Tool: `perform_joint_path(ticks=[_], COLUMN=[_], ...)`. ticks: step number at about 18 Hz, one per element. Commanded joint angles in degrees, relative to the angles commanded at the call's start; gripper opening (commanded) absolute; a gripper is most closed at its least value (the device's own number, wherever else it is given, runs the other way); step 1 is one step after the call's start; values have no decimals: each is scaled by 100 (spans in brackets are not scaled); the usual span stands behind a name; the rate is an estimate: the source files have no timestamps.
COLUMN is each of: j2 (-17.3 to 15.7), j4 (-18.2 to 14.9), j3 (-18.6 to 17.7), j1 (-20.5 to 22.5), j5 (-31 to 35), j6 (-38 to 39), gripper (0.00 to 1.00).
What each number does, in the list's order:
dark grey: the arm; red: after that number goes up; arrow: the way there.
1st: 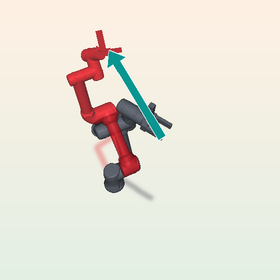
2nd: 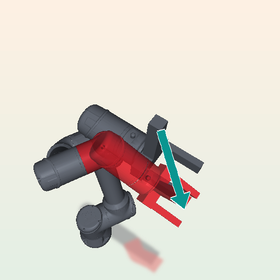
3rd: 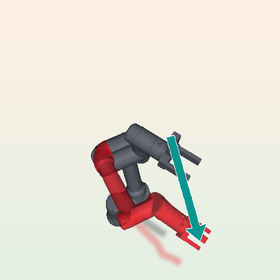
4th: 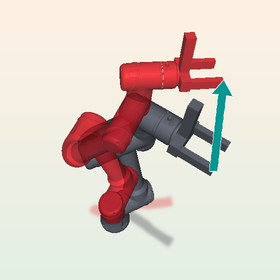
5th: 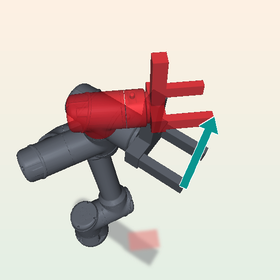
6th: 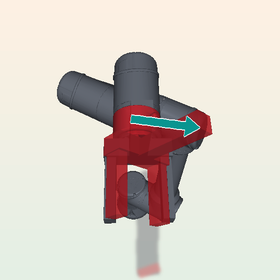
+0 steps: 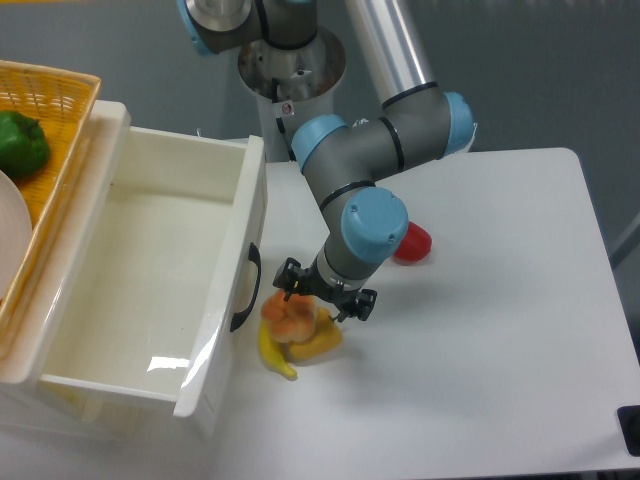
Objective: Pick up the round bread
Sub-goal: 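Close the gripper around the round bread bun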
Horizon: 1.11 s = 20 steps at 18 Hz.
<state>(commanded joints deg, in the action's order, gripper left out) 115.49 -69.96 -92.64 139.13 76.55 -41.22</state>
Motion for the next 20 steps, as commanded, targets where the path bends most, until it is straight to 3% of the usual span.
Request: perform_joint_path(ticks=[3,6,7,14,17,20], j2=[0,9,9,97,88,132], j4=[0,-9,-9,0,0,-9], j3=[9,17,18,44,61,193], j1=[0,-26,-52,-141,-141,-141], j5=[0,0,9,9,9,17], j6=[-9,9,17,26,210,220], gripper=[96,70,67,62,39,25])
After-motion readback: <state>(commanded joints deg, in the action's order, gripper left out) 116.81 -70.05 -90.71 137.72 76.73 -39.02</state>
